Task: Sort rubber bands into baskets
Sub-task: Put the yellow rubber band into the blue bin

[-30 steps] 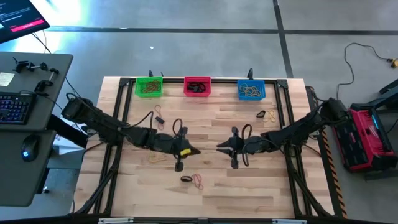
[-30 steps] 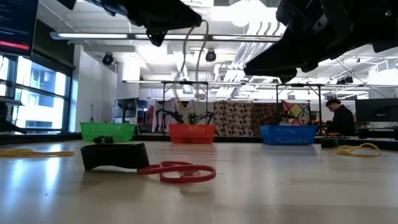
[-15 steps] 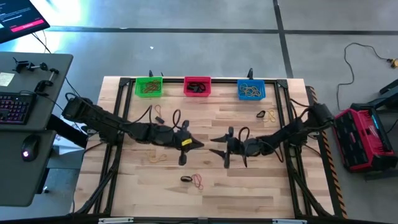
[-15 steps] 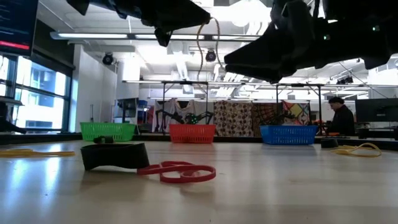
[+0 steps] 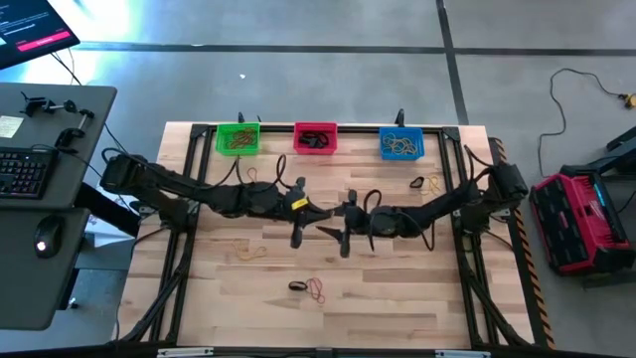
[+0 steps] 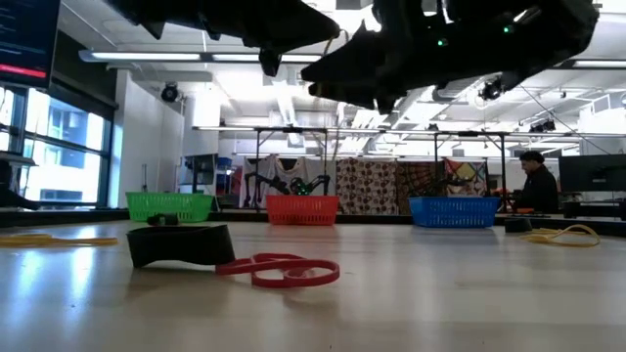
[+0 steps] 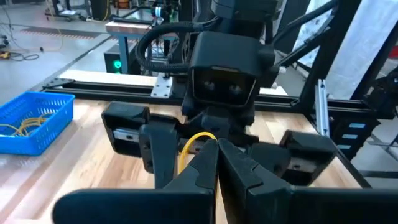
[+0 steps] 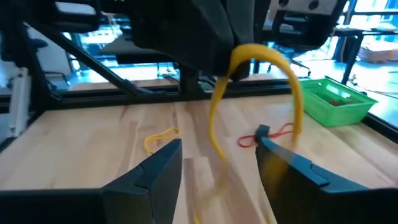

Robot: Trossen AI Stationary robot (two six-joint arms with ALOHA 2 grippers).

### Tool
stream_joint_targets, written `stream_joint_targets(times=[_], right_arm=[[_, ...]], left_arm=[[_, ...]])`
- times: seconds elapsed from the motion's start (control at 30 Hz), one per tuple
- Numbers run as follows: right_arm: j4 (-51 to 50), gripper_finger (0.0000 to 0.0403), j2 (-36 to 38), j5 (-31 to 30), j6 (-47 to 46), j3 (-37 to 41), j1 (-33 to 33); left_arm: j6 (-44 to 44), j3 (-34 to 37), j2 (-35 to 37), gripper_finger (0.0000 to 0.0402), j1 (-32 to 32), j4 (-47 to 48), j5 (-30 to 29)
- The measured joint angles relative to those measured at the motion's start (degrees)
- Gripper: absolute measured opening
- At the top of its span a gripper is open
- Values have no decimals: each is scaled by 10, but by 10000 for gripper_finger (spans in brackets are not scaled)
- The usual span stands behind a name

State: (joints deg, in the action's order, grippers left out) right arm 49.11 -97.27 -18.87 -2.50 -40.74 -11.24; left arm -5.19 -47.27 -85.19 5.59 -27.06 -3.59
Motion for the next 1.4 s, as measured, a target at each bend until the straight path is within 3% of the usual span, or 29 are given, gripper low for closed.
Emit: stream_joint_targets(times=[0.17, 0.4, 0.67, 1.13, 1.4], right_arm=[[-1, 165, 0, -2, 3, -6, 8], [0, 15, 0, -27, 26, -6, 8], [-4, 3, 0, -31, 37, -6, 24], [-45, 0, 15, 13, 12, -5, 106], [-148, 0, 76, 2, 21, -5, 171]], left_arm=[[13, 0, 0, 0, -18, 1, 1], [19, 0, 0, 0, -54, -6, 48], [31, 0, 0, 20, -85, -9, 65], [82, 0, 0, 153, -139, -17, 123], [76, 56, 0, 175, -168, -160, 140]])
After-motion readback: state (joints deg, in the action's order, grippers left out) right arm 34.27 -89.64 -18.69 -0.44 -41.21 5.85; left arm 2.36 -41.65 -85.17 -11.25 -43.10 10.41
